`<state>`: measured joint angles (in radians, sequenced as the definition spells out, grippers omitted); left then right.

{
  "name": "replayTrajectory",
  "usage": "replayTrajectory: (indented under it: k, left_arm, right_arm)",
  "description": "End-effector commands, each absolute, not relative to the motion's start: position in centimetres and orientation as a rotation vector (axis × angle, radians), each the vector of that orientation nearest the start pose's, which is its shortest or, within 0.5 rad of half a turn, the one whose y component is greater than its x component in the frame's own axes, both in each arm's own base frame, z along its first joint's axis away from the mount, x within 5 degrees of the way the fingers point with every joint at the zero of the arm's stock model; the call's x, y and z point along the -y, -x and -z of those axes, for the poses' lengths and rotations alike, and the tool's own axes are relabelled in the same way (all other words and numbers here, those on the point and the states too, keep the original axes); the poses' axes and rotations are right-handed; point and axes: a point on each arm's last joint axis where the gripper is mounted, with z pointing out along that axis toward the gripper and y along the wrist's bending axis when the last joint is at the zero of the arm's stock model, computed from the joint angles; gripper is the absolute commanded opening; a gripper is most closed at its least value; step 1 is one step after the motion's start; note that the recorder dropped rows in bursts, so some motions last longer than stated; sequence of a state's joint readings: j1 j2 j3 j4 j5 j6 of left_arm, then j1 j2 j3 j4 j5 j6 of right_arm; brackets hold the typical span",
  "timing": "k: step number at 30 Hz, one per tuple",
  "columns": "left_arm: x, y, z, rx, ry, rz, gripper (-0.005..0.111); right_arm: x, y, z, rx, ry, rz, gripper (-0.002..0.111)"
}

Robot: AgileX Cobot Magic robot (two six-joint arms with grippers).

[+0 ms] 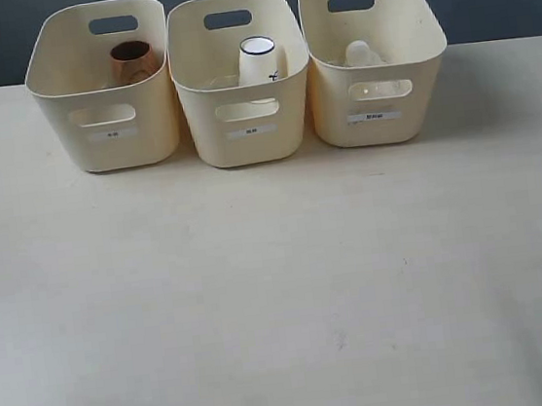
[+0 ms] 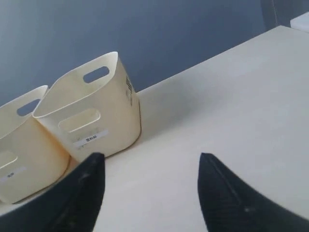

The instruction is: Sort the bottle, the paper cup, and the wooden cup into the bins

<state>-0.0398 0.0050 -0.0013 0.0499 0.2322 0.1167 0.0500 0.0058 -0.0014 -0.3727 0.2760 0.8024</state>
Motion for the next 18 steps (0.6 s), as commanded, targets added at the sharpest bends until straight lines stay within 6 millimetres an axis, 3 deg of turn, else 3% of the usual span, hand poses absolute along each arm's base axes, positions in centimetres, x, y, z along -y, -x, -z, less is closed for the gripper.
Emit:
replayTrajectory:
  k: [1,18]
  left_arm:
    - [0.14,-5.55,-19.22,-1.708,-0.165,-0.095,0.000]
    - [0.14,-5.55,-19.22,-1.708,-0.165,-0.095,0.000]
  right_arm:
    - [0.51,-5.60,-19.64,-1.645,-0.298,-0.200,0.055]
    - [0.53,-5.62,-20.15,-1.611,-0.059,0.034,0.055]
